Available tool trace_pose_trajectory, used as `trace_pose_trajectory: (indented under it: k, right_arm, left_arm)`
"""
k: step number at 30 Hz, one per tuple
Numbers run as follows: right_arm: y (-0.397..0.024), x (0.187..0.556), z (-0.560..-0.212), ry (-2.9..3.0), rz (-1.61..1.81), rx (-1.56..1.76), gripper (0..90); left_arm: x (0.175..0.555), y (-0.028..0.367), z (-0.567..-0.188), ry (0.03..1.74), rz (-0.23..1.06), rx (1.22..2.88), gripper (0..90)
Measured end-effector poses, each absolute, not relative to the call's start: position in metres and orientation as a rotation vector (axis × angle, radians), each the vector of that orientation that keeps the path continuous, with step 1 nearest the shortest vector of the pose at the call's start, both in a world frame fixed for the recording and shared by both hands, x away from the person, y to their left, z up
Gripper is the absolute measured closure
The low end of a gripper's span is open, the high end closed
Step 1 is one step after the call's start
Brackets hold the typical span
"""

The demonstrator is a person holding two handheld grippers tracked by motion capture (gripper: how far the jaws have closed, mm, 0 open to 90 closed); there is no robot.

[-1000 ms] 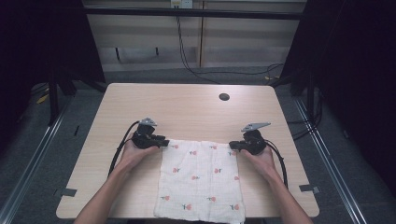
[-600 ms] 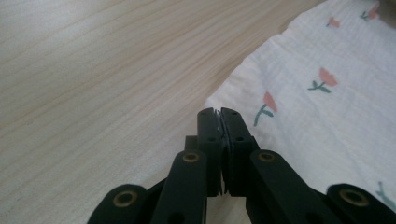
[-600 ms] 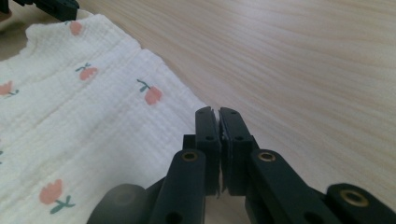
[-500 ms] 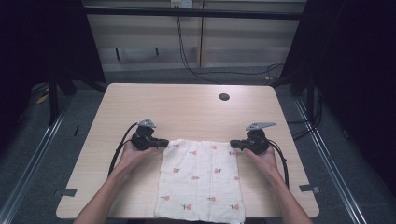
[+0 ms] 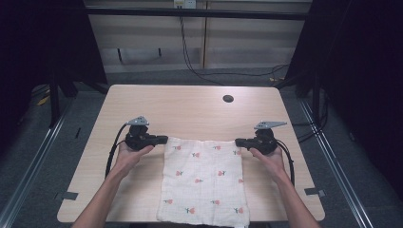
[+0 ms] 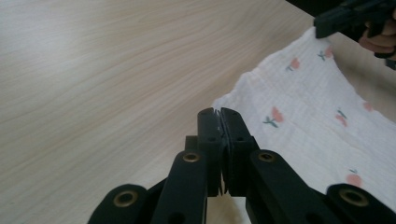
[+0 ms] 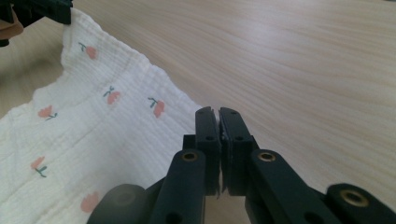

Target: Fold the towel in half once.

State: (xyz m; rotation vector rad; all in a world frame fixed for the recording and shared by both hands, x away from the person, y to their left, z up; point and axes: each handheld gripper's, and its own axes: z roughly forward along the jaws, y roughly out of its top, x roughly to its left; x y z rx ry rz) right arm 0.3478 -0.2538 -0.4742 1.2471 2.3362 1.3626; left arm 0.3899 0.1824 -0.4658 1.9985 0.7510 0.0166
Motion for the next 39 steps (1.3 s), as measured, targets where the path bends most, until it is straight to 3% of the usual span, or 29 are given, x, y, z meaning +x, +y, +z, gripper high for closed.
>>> trace_pose_trajectory:
  k: [18,39]
  right_arm:
    - [-0.255,0.358,-0.437,2.291,1.422,1.179,87.3]
    - [-0.258,0.392,-0.43,2.255,1.374,1.249,87.4]
  left_arm:
    - [0.397,0.197,-0.433,0.706,0.048,1.946,88.1]
    - [0.432,0.177,-0.424,0.731,0.053,1.925,88.2]
